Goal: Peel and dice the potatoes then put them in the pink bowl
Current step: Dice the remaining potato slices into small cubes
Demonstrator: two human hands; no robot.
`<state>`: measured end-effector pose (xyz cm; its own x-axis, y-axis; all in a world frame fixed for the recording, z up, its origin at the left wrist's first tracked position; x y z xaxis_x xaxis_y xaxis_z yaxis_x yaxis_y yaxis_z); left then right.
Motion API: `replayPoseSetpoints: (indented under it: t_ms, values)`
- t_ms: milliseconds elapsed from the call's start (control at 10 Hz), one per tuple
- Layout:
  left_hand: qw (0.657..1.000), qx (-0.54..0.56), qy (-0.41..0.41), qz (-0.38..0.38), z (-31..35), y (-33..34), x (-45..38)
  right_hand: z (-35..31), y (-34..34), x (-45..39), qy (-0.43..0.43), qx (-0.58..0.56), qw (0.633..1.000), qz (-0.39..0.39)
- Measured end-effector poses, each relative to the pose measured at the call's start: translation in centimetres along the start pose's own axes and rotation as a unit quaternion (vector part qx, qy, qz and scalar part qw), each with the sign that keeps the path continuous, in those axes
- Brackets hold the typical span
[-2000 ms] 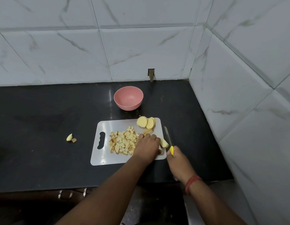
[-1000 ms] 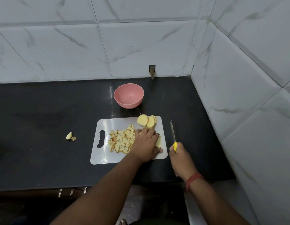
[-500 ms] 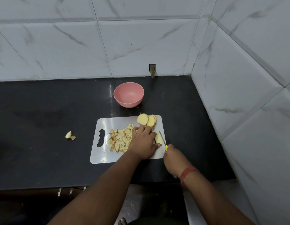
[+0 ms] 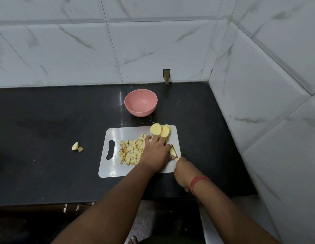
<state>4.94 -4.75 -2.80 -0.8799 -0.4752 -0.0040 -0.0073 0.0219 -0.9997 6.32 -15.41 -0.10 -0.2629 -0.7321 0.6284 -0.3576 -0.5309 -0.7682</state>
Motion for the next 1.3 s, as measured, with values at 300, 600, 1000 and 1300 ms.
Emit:
replayPoseSetpoints:
  t_ms: [300,600,1000,1300]
  values:
    - [0.998,-0.056,0.022,0.0,0.5,-0.3,-0.5,-1.2,0.7,-0.2,-0.107,0.34,0.923,-0.145]
    - [0.998,-0.058,0.0,-0.014,0.6,-0.3,-0.5,2.3,3.4,-0.9,0.037,0.328,0.943,-0.048]
    - [0.996,0.047,-0.069,-0.032,0.1,0.2,0.1,2.6,5.2,3.2,0.017,-0.175,0.977,0.123]
    - [0.979,0.157,-0.129,-0.004,-0.2,0.3,0.9,2.1,2.0,1.6,0.11,-0.232,0.962,0.095]
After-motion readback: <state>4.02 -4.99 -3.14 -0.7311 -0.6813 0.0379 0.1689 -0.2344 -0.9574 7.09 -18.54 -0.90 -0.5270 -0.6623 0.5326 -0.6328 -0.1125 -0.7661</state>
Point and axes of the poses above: each hand's wrist, its own x-axis away from the middle knuckle, its own y-axis out of the palm, z = x × y, the point moved 6 cm from there along -x, towards the middle knuckle, and after that the axes turned 9 degrees about -y, right-handed, at the moved point
